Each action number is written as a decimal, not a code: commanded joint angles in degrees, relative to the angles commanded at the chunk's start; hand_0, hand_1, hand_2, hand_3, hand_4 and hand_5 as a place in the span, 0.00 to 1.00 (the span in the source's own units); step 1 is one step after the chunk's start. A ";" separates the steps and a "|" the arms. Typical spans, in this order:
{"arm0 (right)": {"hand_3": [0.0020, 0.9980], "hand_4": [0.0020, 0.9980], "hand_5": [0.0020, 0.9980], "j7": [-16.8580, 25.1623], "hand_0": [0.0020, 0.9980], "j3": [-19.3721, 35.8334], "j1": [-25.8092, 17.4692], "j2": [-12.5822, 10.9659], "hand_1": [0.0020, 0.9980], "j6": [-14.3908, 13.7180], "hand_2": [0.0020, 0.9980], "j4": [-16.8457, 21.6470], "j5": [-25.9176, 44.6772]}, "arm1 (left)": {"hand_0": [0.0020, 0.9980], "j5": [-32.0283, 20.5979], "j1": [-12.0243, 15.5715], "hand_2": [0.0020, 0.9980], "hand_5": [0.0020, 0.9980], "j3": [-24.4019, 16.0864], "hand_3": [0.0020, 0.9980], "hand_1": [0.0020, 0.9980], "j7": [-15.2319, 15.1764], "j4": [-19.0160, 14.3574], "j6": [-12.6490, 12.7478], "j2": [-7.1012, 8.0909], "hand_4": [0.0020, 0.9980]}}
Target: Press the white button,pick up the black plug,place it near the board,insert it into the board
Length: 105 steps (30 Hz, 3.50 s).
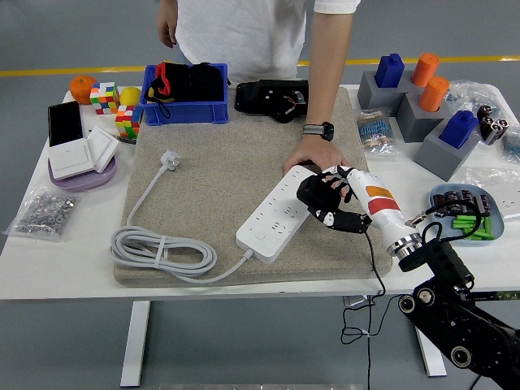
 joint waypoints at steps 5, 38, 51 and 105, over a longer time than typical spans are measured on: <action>0.48 0.70 0.00 0.93 0.29 -2.03 2.09 1.00 0.23 -0.38 0.24 -2.95 0.38 | 0.69 0.33 -0.08 0.66 0.19 0.02 0.69 0.68 0.04 0.00 -0.11 0.23 0.56; 0.48 0.70 0.00 4.54 0.28 -1.54 7.74 5.34 0.22 -2.17 0.24 -16.58 -1.05 | 0.69 1.29 0.38 0.66 0.20 -0.09 0.69 0.68 0.04 0.00 -0.34 0.56 0.56; 0.48 0.70 0.00 5.22 0.28 -2.05 8.13 5.49 0.22 -2.44 0.24 -18.16 -1.43 | 0.69 1.16 0.44 0.66 0.19 -0.02 0.69 0.68 0.02 0.00 -0.34 0.41 0.56; 0.58 0.82 0.00 7.02 0.45 -2.69 8.52 5.48 0.40 -2.70 0.46 -20.17 -1.18 | 0.69 1.18 0.29 0.66 0.20 -0.11 0.69 0.68 0.00 0.00 -0.26 0.25 0.56</action>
